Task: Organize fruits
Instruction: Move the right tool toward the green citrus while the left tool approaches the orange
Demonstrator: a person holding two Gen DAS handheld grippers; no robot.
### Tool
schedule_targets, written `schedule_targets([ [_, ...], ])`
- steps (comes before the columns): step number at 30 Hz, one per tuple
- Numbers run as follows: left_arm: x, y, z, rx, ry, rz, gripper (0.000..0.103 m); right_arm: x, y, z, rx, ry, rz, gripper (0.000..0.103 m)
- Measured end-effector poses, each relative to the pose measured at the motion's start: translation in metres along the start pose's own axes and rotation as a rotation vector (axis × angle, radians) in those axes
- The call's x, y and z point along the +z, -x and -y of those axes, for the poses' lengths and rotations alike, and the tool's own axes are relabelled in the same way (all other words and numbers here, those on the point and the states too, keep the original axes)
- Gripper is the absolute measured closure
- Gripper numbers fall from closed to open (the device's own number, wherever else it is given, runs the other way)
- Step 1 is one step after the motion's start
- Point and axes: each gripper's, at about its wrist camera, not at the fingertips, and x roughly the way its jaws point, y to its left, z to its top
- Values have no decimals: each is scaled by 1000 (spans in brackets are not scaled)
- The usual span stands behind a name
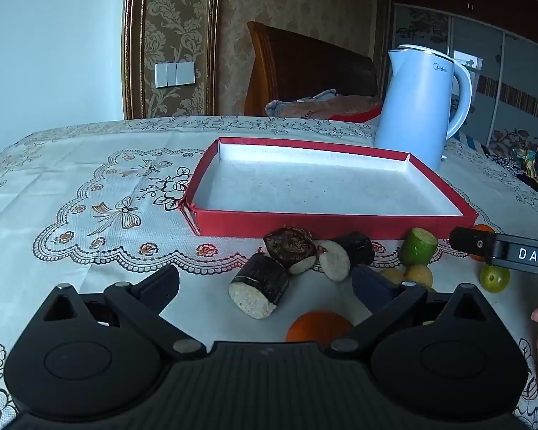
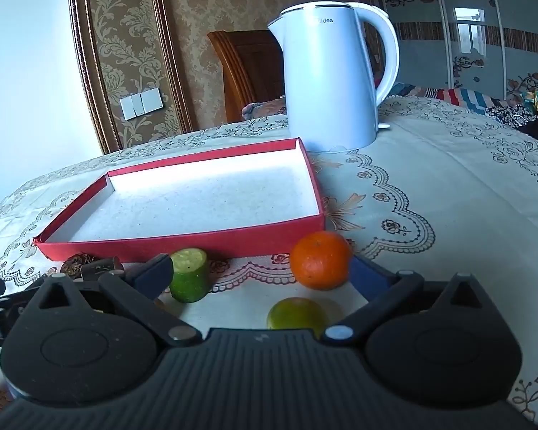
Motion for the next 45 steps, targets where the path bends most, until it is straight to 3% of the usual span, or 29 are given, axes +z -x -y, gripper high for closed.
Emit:
schedule_targets([
  [11,-6,-5,15,8,-100,-56,0,-2,4,2,-2,-10,-4,0],
  [31,-8,-11,18,15,-112,-72,0,-1,2,3,10,-31,9,0],
  [36,-8,-13,18,18,-112,-71,0,-3,4,12,30,-56,-24,0],
  [45,-9,-12,19,22,-120,-78,0,-10,36,40,-36,-1,-20,0],
])
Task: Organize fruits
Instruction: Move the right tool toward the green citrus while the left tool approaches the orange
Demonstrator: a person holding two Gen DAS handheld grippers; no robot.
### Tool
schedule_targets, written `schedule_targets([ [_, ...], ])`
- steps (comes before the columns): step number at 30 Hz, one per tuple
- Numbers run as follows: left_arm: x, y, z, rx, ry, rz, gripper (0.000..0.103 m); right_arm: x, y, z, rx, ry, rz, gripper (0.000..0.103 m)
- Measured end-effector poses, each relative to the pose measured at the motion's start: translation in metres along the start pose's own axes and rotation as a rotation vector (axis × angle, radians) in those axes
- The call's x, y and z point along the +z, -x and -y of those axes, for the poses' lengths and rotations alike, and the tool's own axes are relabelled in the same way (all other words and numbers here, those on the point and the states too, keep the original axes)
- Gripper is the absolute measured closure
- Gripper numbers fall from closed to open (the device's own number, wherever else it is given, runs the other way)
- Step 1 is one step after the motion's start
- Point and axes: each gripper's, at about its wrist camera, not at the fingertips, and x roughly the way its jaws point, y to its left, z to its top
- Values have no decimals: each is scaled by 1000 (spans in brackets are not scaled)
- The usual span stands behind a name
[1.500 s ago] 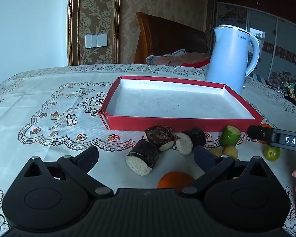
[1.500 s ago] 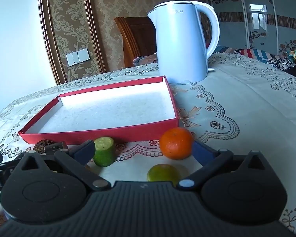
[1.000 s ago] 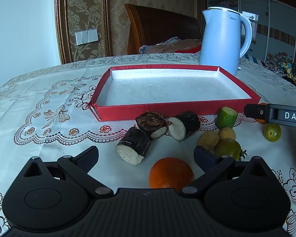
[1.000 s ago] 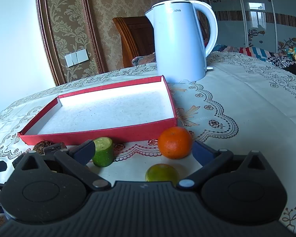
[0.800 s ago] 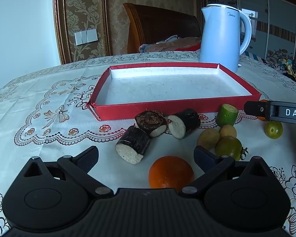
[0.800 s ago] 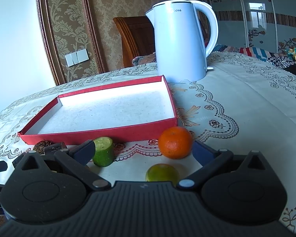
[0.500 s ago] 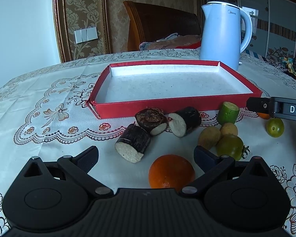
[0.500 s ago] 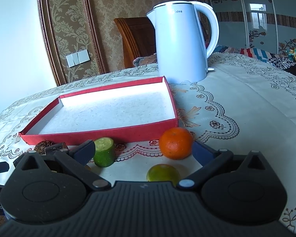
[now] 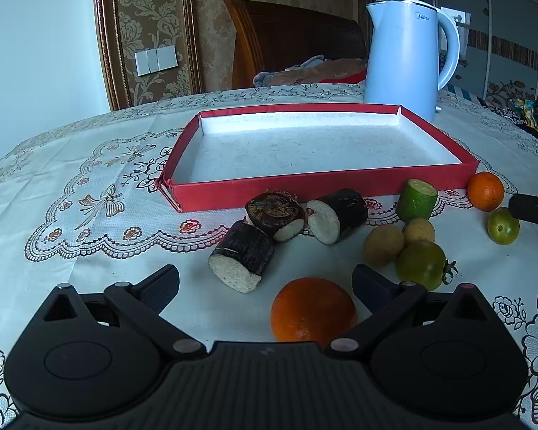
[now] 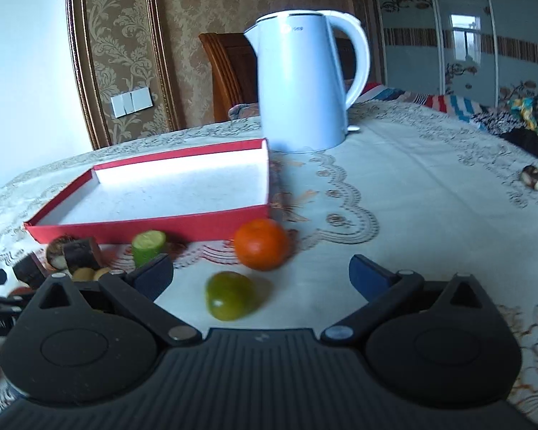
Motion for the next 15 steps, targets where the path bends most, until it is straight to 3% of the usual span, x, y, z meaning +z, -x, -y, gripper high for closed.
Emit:
schedule_targets([
  [4,0,0,0,-2,3,-5,0,-8,-2,9,8,9,12,0],
  [15,0,-1,1,-1,1,-12,0,-7,-7,-21,-12,214,-103,1],
])
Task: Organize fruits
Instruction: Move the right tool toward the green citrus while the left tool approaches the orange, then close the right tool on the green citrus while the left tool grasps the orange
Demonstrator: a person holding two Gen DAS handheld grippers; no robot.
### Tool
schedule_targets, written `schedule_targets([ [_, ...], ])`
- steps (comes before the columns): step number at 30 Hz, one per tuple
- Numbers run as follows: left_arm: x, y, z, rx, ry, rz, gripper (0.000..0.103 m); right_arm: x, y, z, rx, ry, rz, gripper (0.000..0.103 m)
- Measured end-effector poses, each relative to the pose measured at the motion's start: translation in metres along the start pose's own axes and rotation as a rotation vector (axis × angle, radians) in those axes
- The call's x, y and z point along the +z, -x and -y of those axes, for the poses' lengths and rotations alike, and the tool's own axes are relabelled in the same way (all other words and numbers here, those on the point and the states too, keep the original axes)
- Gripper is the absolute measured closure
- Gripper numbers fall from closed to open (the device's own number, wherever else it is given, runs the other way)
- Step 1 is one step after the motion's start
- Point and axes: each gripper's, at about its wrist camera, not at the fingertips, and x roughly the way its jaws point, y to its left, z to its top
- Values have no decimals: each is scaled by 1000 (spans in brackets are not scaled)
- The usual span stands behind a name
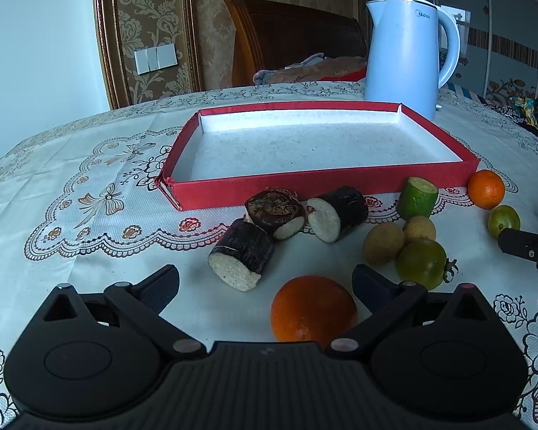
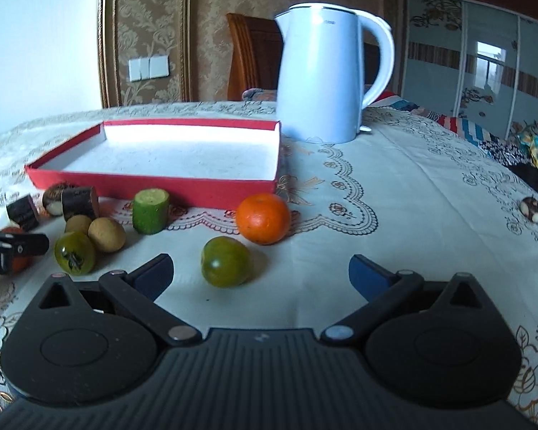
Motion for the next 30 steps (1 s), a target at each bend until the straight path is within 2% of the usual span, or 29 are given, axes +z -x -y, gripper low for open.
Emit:
schedule_targets([
  [1,0,0,0,1,0,1,0,0,-1,-1,6,10,-1,2],
  [3,-1,-1,0,2,0,3,0,1,-6,-2,30,14,-34,21],
  [6,-1,-1,1,-1,-5,2,0,1,-10,-2,40,13,-25,24],
  [14,-1,-1,0,-10,-6,-5,0,8,-14,-11,42,65,-4,44],
  [16,-1,0,0,-13,-8,-3,0,11,-16,-12,54,59,-9,44],
  [18,-1,-1,0,-11,-14,1,0,12,-20,-13,64,51,-18,56],
  [25,-2,0,1,-20,-18,7,5,11,-20,-16,63,57,-5,58],
  [28,-2,-2,1,-10,-23,6,12,12,-21,-15,65,53,-5,58],
  [30,-1,-1,0,-20,-9,-4,16,12,-20,-15,52,51,-3,62],
])
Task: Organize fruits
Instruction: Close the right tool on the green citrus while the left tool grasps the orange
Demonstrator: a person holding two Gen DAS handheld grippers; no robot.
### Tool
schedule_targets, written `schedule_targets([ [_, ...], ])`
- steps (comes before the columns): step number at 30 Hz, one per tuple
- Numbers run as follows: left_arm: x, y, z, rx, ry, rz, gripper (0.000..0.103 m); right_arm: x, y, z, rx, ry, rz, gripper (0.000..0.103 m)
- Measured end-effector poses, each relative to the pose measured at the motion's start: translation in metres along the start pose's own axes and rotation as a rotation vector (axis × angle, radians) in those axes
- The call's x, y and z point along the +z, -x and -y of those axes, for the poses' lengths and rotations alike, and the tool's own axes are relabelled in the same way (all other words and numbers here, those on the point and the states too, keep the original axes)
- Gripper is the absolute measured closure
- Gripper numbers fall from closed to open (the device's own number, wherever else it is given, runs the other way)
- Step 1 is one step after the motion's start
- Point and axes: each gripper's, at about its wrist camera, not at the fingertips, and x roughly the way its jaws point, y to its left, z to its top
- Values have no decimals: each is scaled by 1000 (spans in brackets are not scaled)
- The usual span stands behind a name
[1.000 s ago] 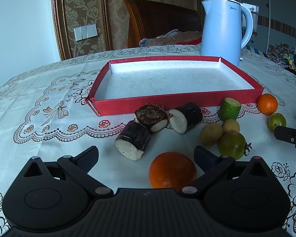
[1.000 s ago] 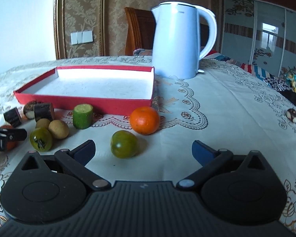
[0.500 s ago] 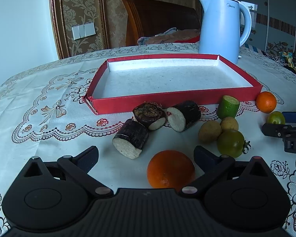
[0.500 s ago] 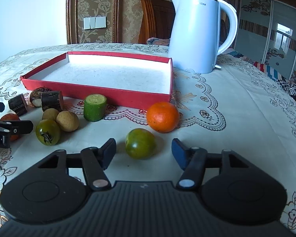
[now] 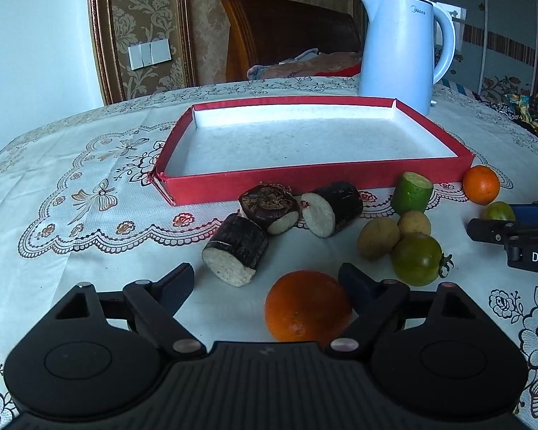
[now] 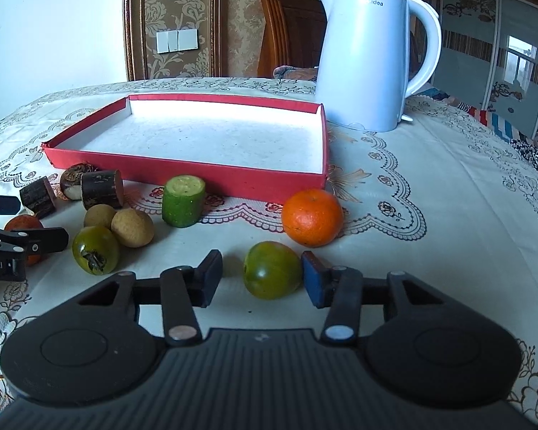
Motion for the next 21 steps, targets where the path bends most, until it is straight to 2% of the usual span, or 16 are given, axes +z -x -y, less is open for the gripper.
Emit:
schedule_targets([
  [5,1,4,-1,-6,8,11,23,-1,1,-1,-22,2,4,69],
  [10,-8,14,0,-4,5,18,23,0,1,1,-19,-1,-1,69],
  [14,-13,19,7,-14,-46,31,23,0,1,2,-14,-6,-2,69],
  [16,-13,16,11,-7,-64,22,38,0,1,2,-11,-10,-2,69],
  [18,-13,16,9,-47,-52,15,54,0,1,3,-7,-15,-2,69],
  [21,-13,18,12,-64,-57,17,60,0,1,3,-7,-16,-3,69],
])
